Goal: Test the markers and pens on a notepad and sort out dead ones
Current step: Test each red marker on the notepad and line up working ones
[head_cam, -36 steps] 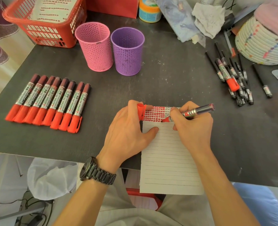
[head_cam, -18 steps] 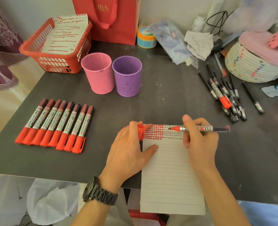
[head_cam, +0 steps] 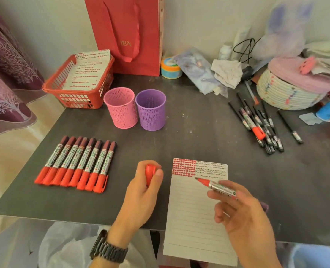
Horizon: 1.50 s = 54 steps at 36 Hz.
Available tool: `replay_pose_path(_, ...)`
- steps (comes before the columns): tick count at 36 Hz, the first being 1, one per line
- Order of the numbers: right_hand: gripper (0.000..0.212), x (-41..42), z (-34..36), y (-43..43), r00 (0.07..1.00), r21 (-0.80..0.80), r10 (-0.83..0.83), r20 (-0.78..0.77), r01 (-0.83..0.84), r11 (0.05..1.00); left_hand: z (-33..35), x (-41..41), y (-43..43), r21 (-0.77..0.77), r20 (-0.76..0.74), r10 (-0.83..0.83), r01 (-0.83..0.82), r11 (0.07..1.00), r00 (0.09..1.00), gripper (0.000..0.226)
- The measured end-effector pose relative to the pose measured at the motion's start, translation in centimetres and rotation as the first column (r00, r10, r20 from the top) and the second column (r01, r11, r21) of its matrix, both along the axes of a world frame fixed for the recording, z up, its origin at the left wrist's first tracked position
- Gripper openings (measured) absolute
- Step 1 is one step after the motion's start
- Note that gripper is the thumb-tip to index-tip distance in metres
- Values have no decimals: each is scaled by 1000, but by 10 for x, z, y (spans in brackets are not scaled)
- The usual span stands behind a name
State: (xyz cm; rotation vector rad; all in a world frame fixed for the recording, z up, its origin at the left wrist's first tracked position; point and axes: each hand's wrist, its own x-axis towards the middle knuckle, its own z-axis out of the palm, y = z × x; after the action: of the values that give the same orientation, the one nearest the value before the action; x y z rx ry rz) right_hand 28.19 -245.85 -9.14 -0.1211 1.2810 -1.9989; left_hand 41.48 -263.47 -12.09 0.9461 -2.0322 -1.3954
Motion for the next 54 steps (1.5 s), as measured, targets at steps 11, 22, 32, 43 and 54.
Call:
replay_pose_path(11,31,11,-1,20,993,178,-116,16,111,978,3,35,22,198,-157,-59,90,976,986,24)
replay_pose_path(22,25,21,4,22,990,218,-137,-39,143,965,11,38,36,129,-134,-106,124,984,985,24)
replay_pose_path(32,33,29,9,18,994,216,-64,-86,81,973,23,39,42,135,-134,-102,120,984,986,17)
replay_pose_path(43,70,43,4,10,990,215,24,-138,7,977,16,33,48,71,-96,-195,202,977,976,28)
replay_pose_path(54,24,25,17,26,763,475,429,-483,-183,860,29,36,33,-56,-63,-275,272,961,959,20)
